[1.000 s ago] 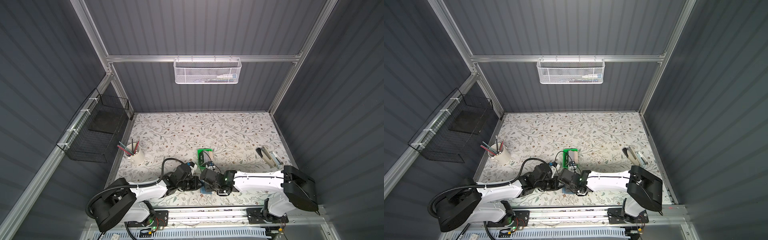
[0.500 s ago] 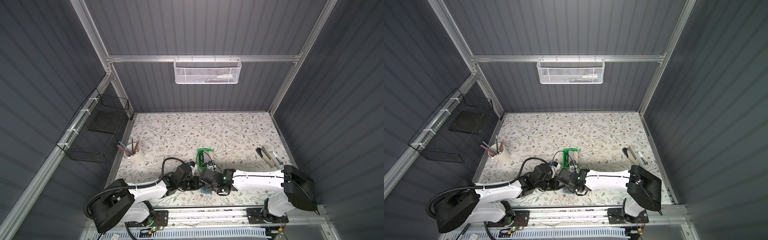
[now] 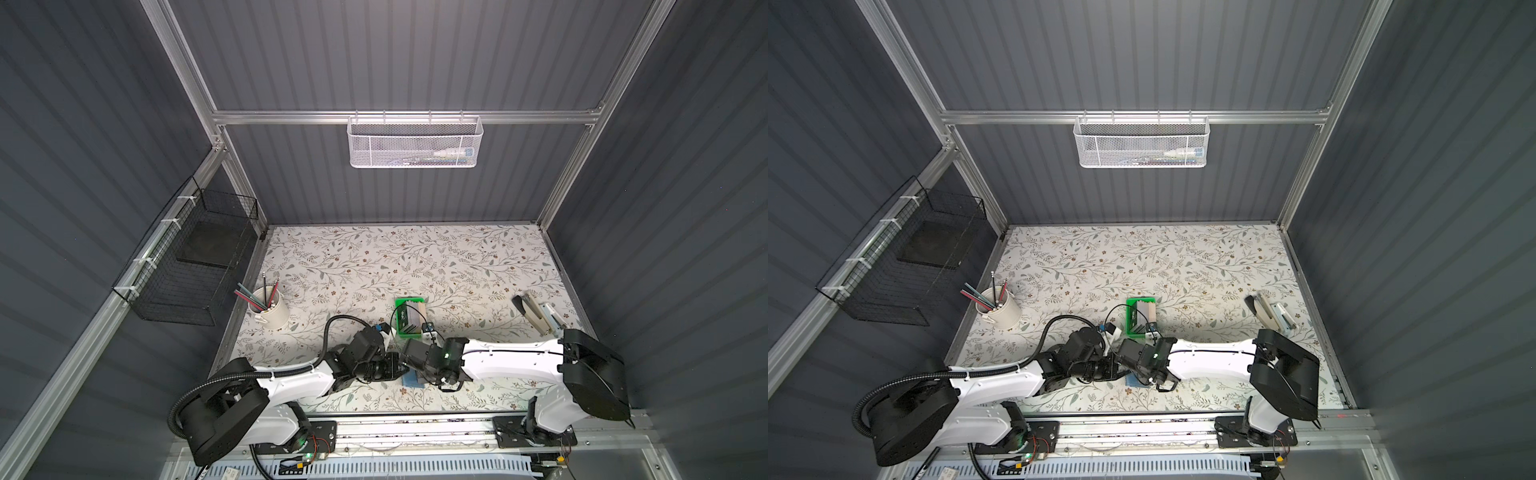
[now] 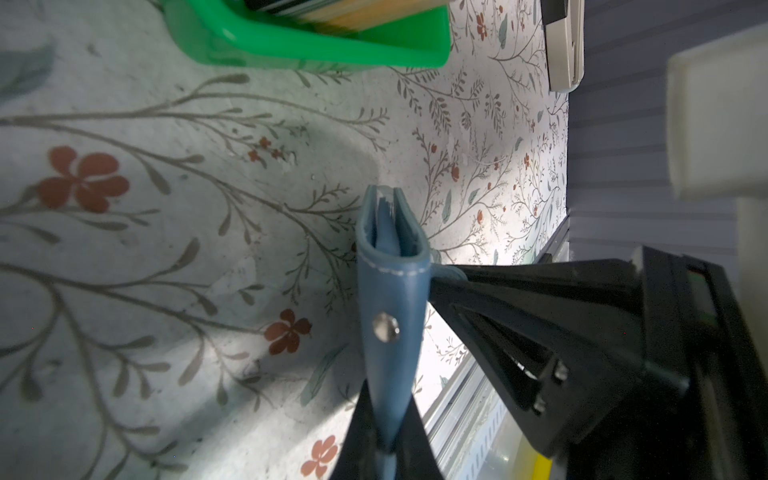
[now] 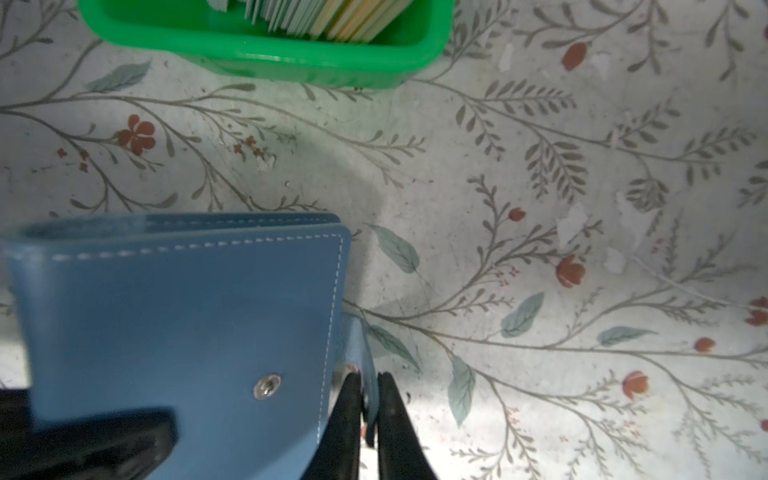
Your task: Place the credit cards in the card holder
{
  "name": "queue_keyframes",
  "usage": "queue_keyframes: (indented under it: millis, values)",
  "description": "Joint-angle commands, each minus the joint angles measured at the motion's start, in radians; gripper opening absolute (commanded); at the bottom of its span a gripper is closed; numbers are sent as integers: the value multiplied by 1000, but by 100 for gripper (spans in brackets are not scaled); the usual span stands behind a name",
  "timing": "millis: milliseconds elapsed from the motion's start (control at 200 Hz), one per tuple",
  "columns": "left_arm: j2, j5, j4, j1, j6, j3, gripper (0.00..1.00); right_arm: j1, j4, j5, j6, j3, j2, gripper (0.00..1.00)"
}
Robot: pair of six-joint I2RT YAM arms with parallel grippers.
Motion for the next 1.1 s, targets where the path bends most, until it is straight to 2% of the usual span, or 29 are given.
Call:
queue_keyframes:
  millis: [0, 235, 365, 500, 545, 851, 1096]
  values:
    - [-12, 0, -11, -6, 24, 28, 2, 2, 11, 15, -10, 4, -14, 13]
    - [-10, -7, -10, -8, 20, 23, 2, 1, 22, 21, -12, -8, -19, 12]
    - [-11, -6, -17, -8, 9, 16, 8, 2, 16, 28, -10, -10, -20, 9]
    - [0, -7, -28, -11, 3, 11, 10, 3, -4, 46, -10, -8, -26, 8]
    - [3, -43, -33, -11, 2, 10, 11, 4, -4, 48, -10, -12, -30, 8]
    - [8, -149, -117, -32, -9, 16, 27, 3, 8, 72, -38, -40, -27, 8]
    - [-58, -191, -202, -41, -4, 47, 40, 4, 79, 53, -48, -99, -54, 9]
